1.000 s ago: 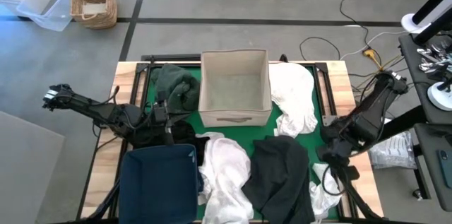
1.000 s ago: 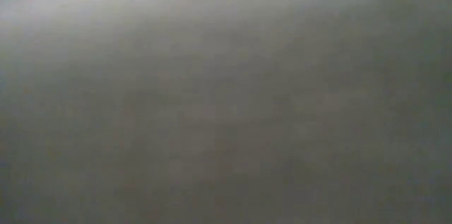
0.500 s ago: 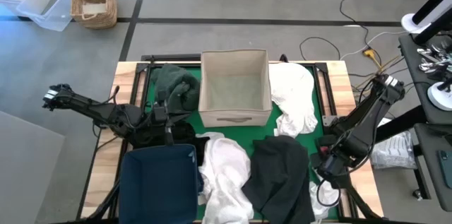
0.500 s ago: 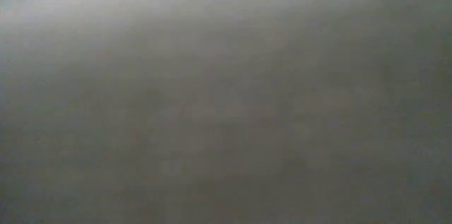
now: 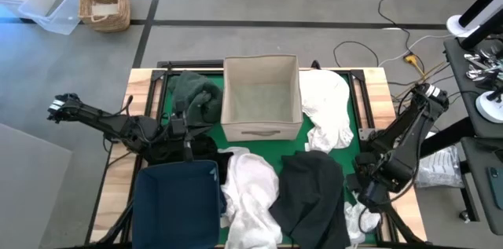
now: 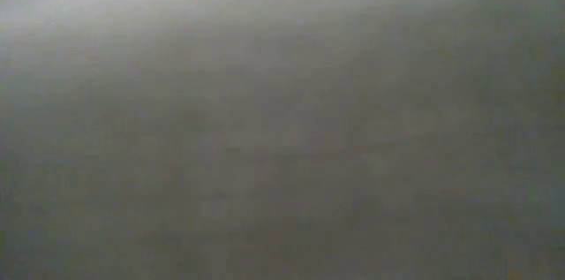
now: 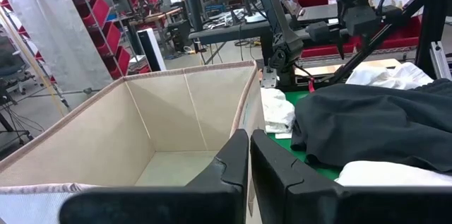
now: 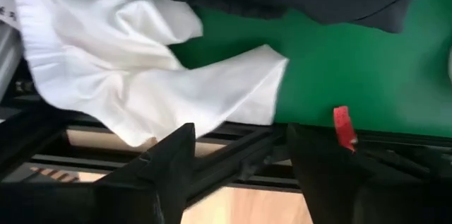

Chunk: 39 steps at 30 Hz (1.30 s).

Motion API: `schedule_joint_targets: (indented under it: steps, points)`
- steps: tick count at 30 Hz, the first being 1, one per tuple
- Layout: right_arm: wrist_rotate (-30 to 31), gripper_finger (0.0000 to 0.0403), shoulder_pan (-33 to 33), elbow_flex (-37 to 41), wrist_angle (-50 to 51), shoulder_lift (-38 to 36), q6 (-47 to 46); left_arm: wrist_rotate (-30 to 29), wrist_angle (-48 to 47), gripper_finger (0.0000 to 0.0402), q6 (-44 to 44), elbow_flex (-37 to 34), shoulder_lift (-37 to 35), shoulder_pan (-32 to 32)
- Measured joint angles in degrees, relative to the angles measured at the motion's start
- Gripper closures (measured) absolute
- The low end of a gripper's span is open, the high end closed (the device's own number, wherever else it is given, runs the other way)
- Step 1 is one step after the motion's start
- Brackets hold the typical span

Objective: Sort clothes
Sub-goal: Put the left white cloth into the blue laundry bin

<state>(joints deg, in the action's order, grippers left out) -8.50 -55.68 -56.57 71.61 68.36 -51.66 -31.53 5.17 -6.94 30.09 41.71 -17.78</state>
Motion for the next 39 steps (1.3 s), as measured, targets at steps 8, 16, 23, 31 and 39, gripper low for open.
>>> schedule_joint_targets:
  steps: [8,16,23,31,39]
  points:
    - [2.7,0.0177,-6.2,3.0,-7.6,1.5,-6.6,0.0,0.0,0.0401,0.0,0.0,0.0,0.0]
    - [2.7,0.0170,-7.3,3.5,-8.1,7.0,-5.1,0.0,0.8,0.0401,0.0,0.0,0.0,0.0]
    - [2.7,0.0155,-7.3,3.5,-8.3,11.1,-1.9,0.0,0.8,0.0401,0.0,0.0,0.0,0.0]
    - [2.7,0.0182,-7.3,5.4,-11.4,13.5,-1.7,0.0,0.8,0.0401,0.0,0.0,0.0,0.0]
    - [2.0,0.0249,-7.3,10.0,-15.3,13.5,-2.4,0.0,0.8,0.0401,0.0,0.0,0.0,0.0]
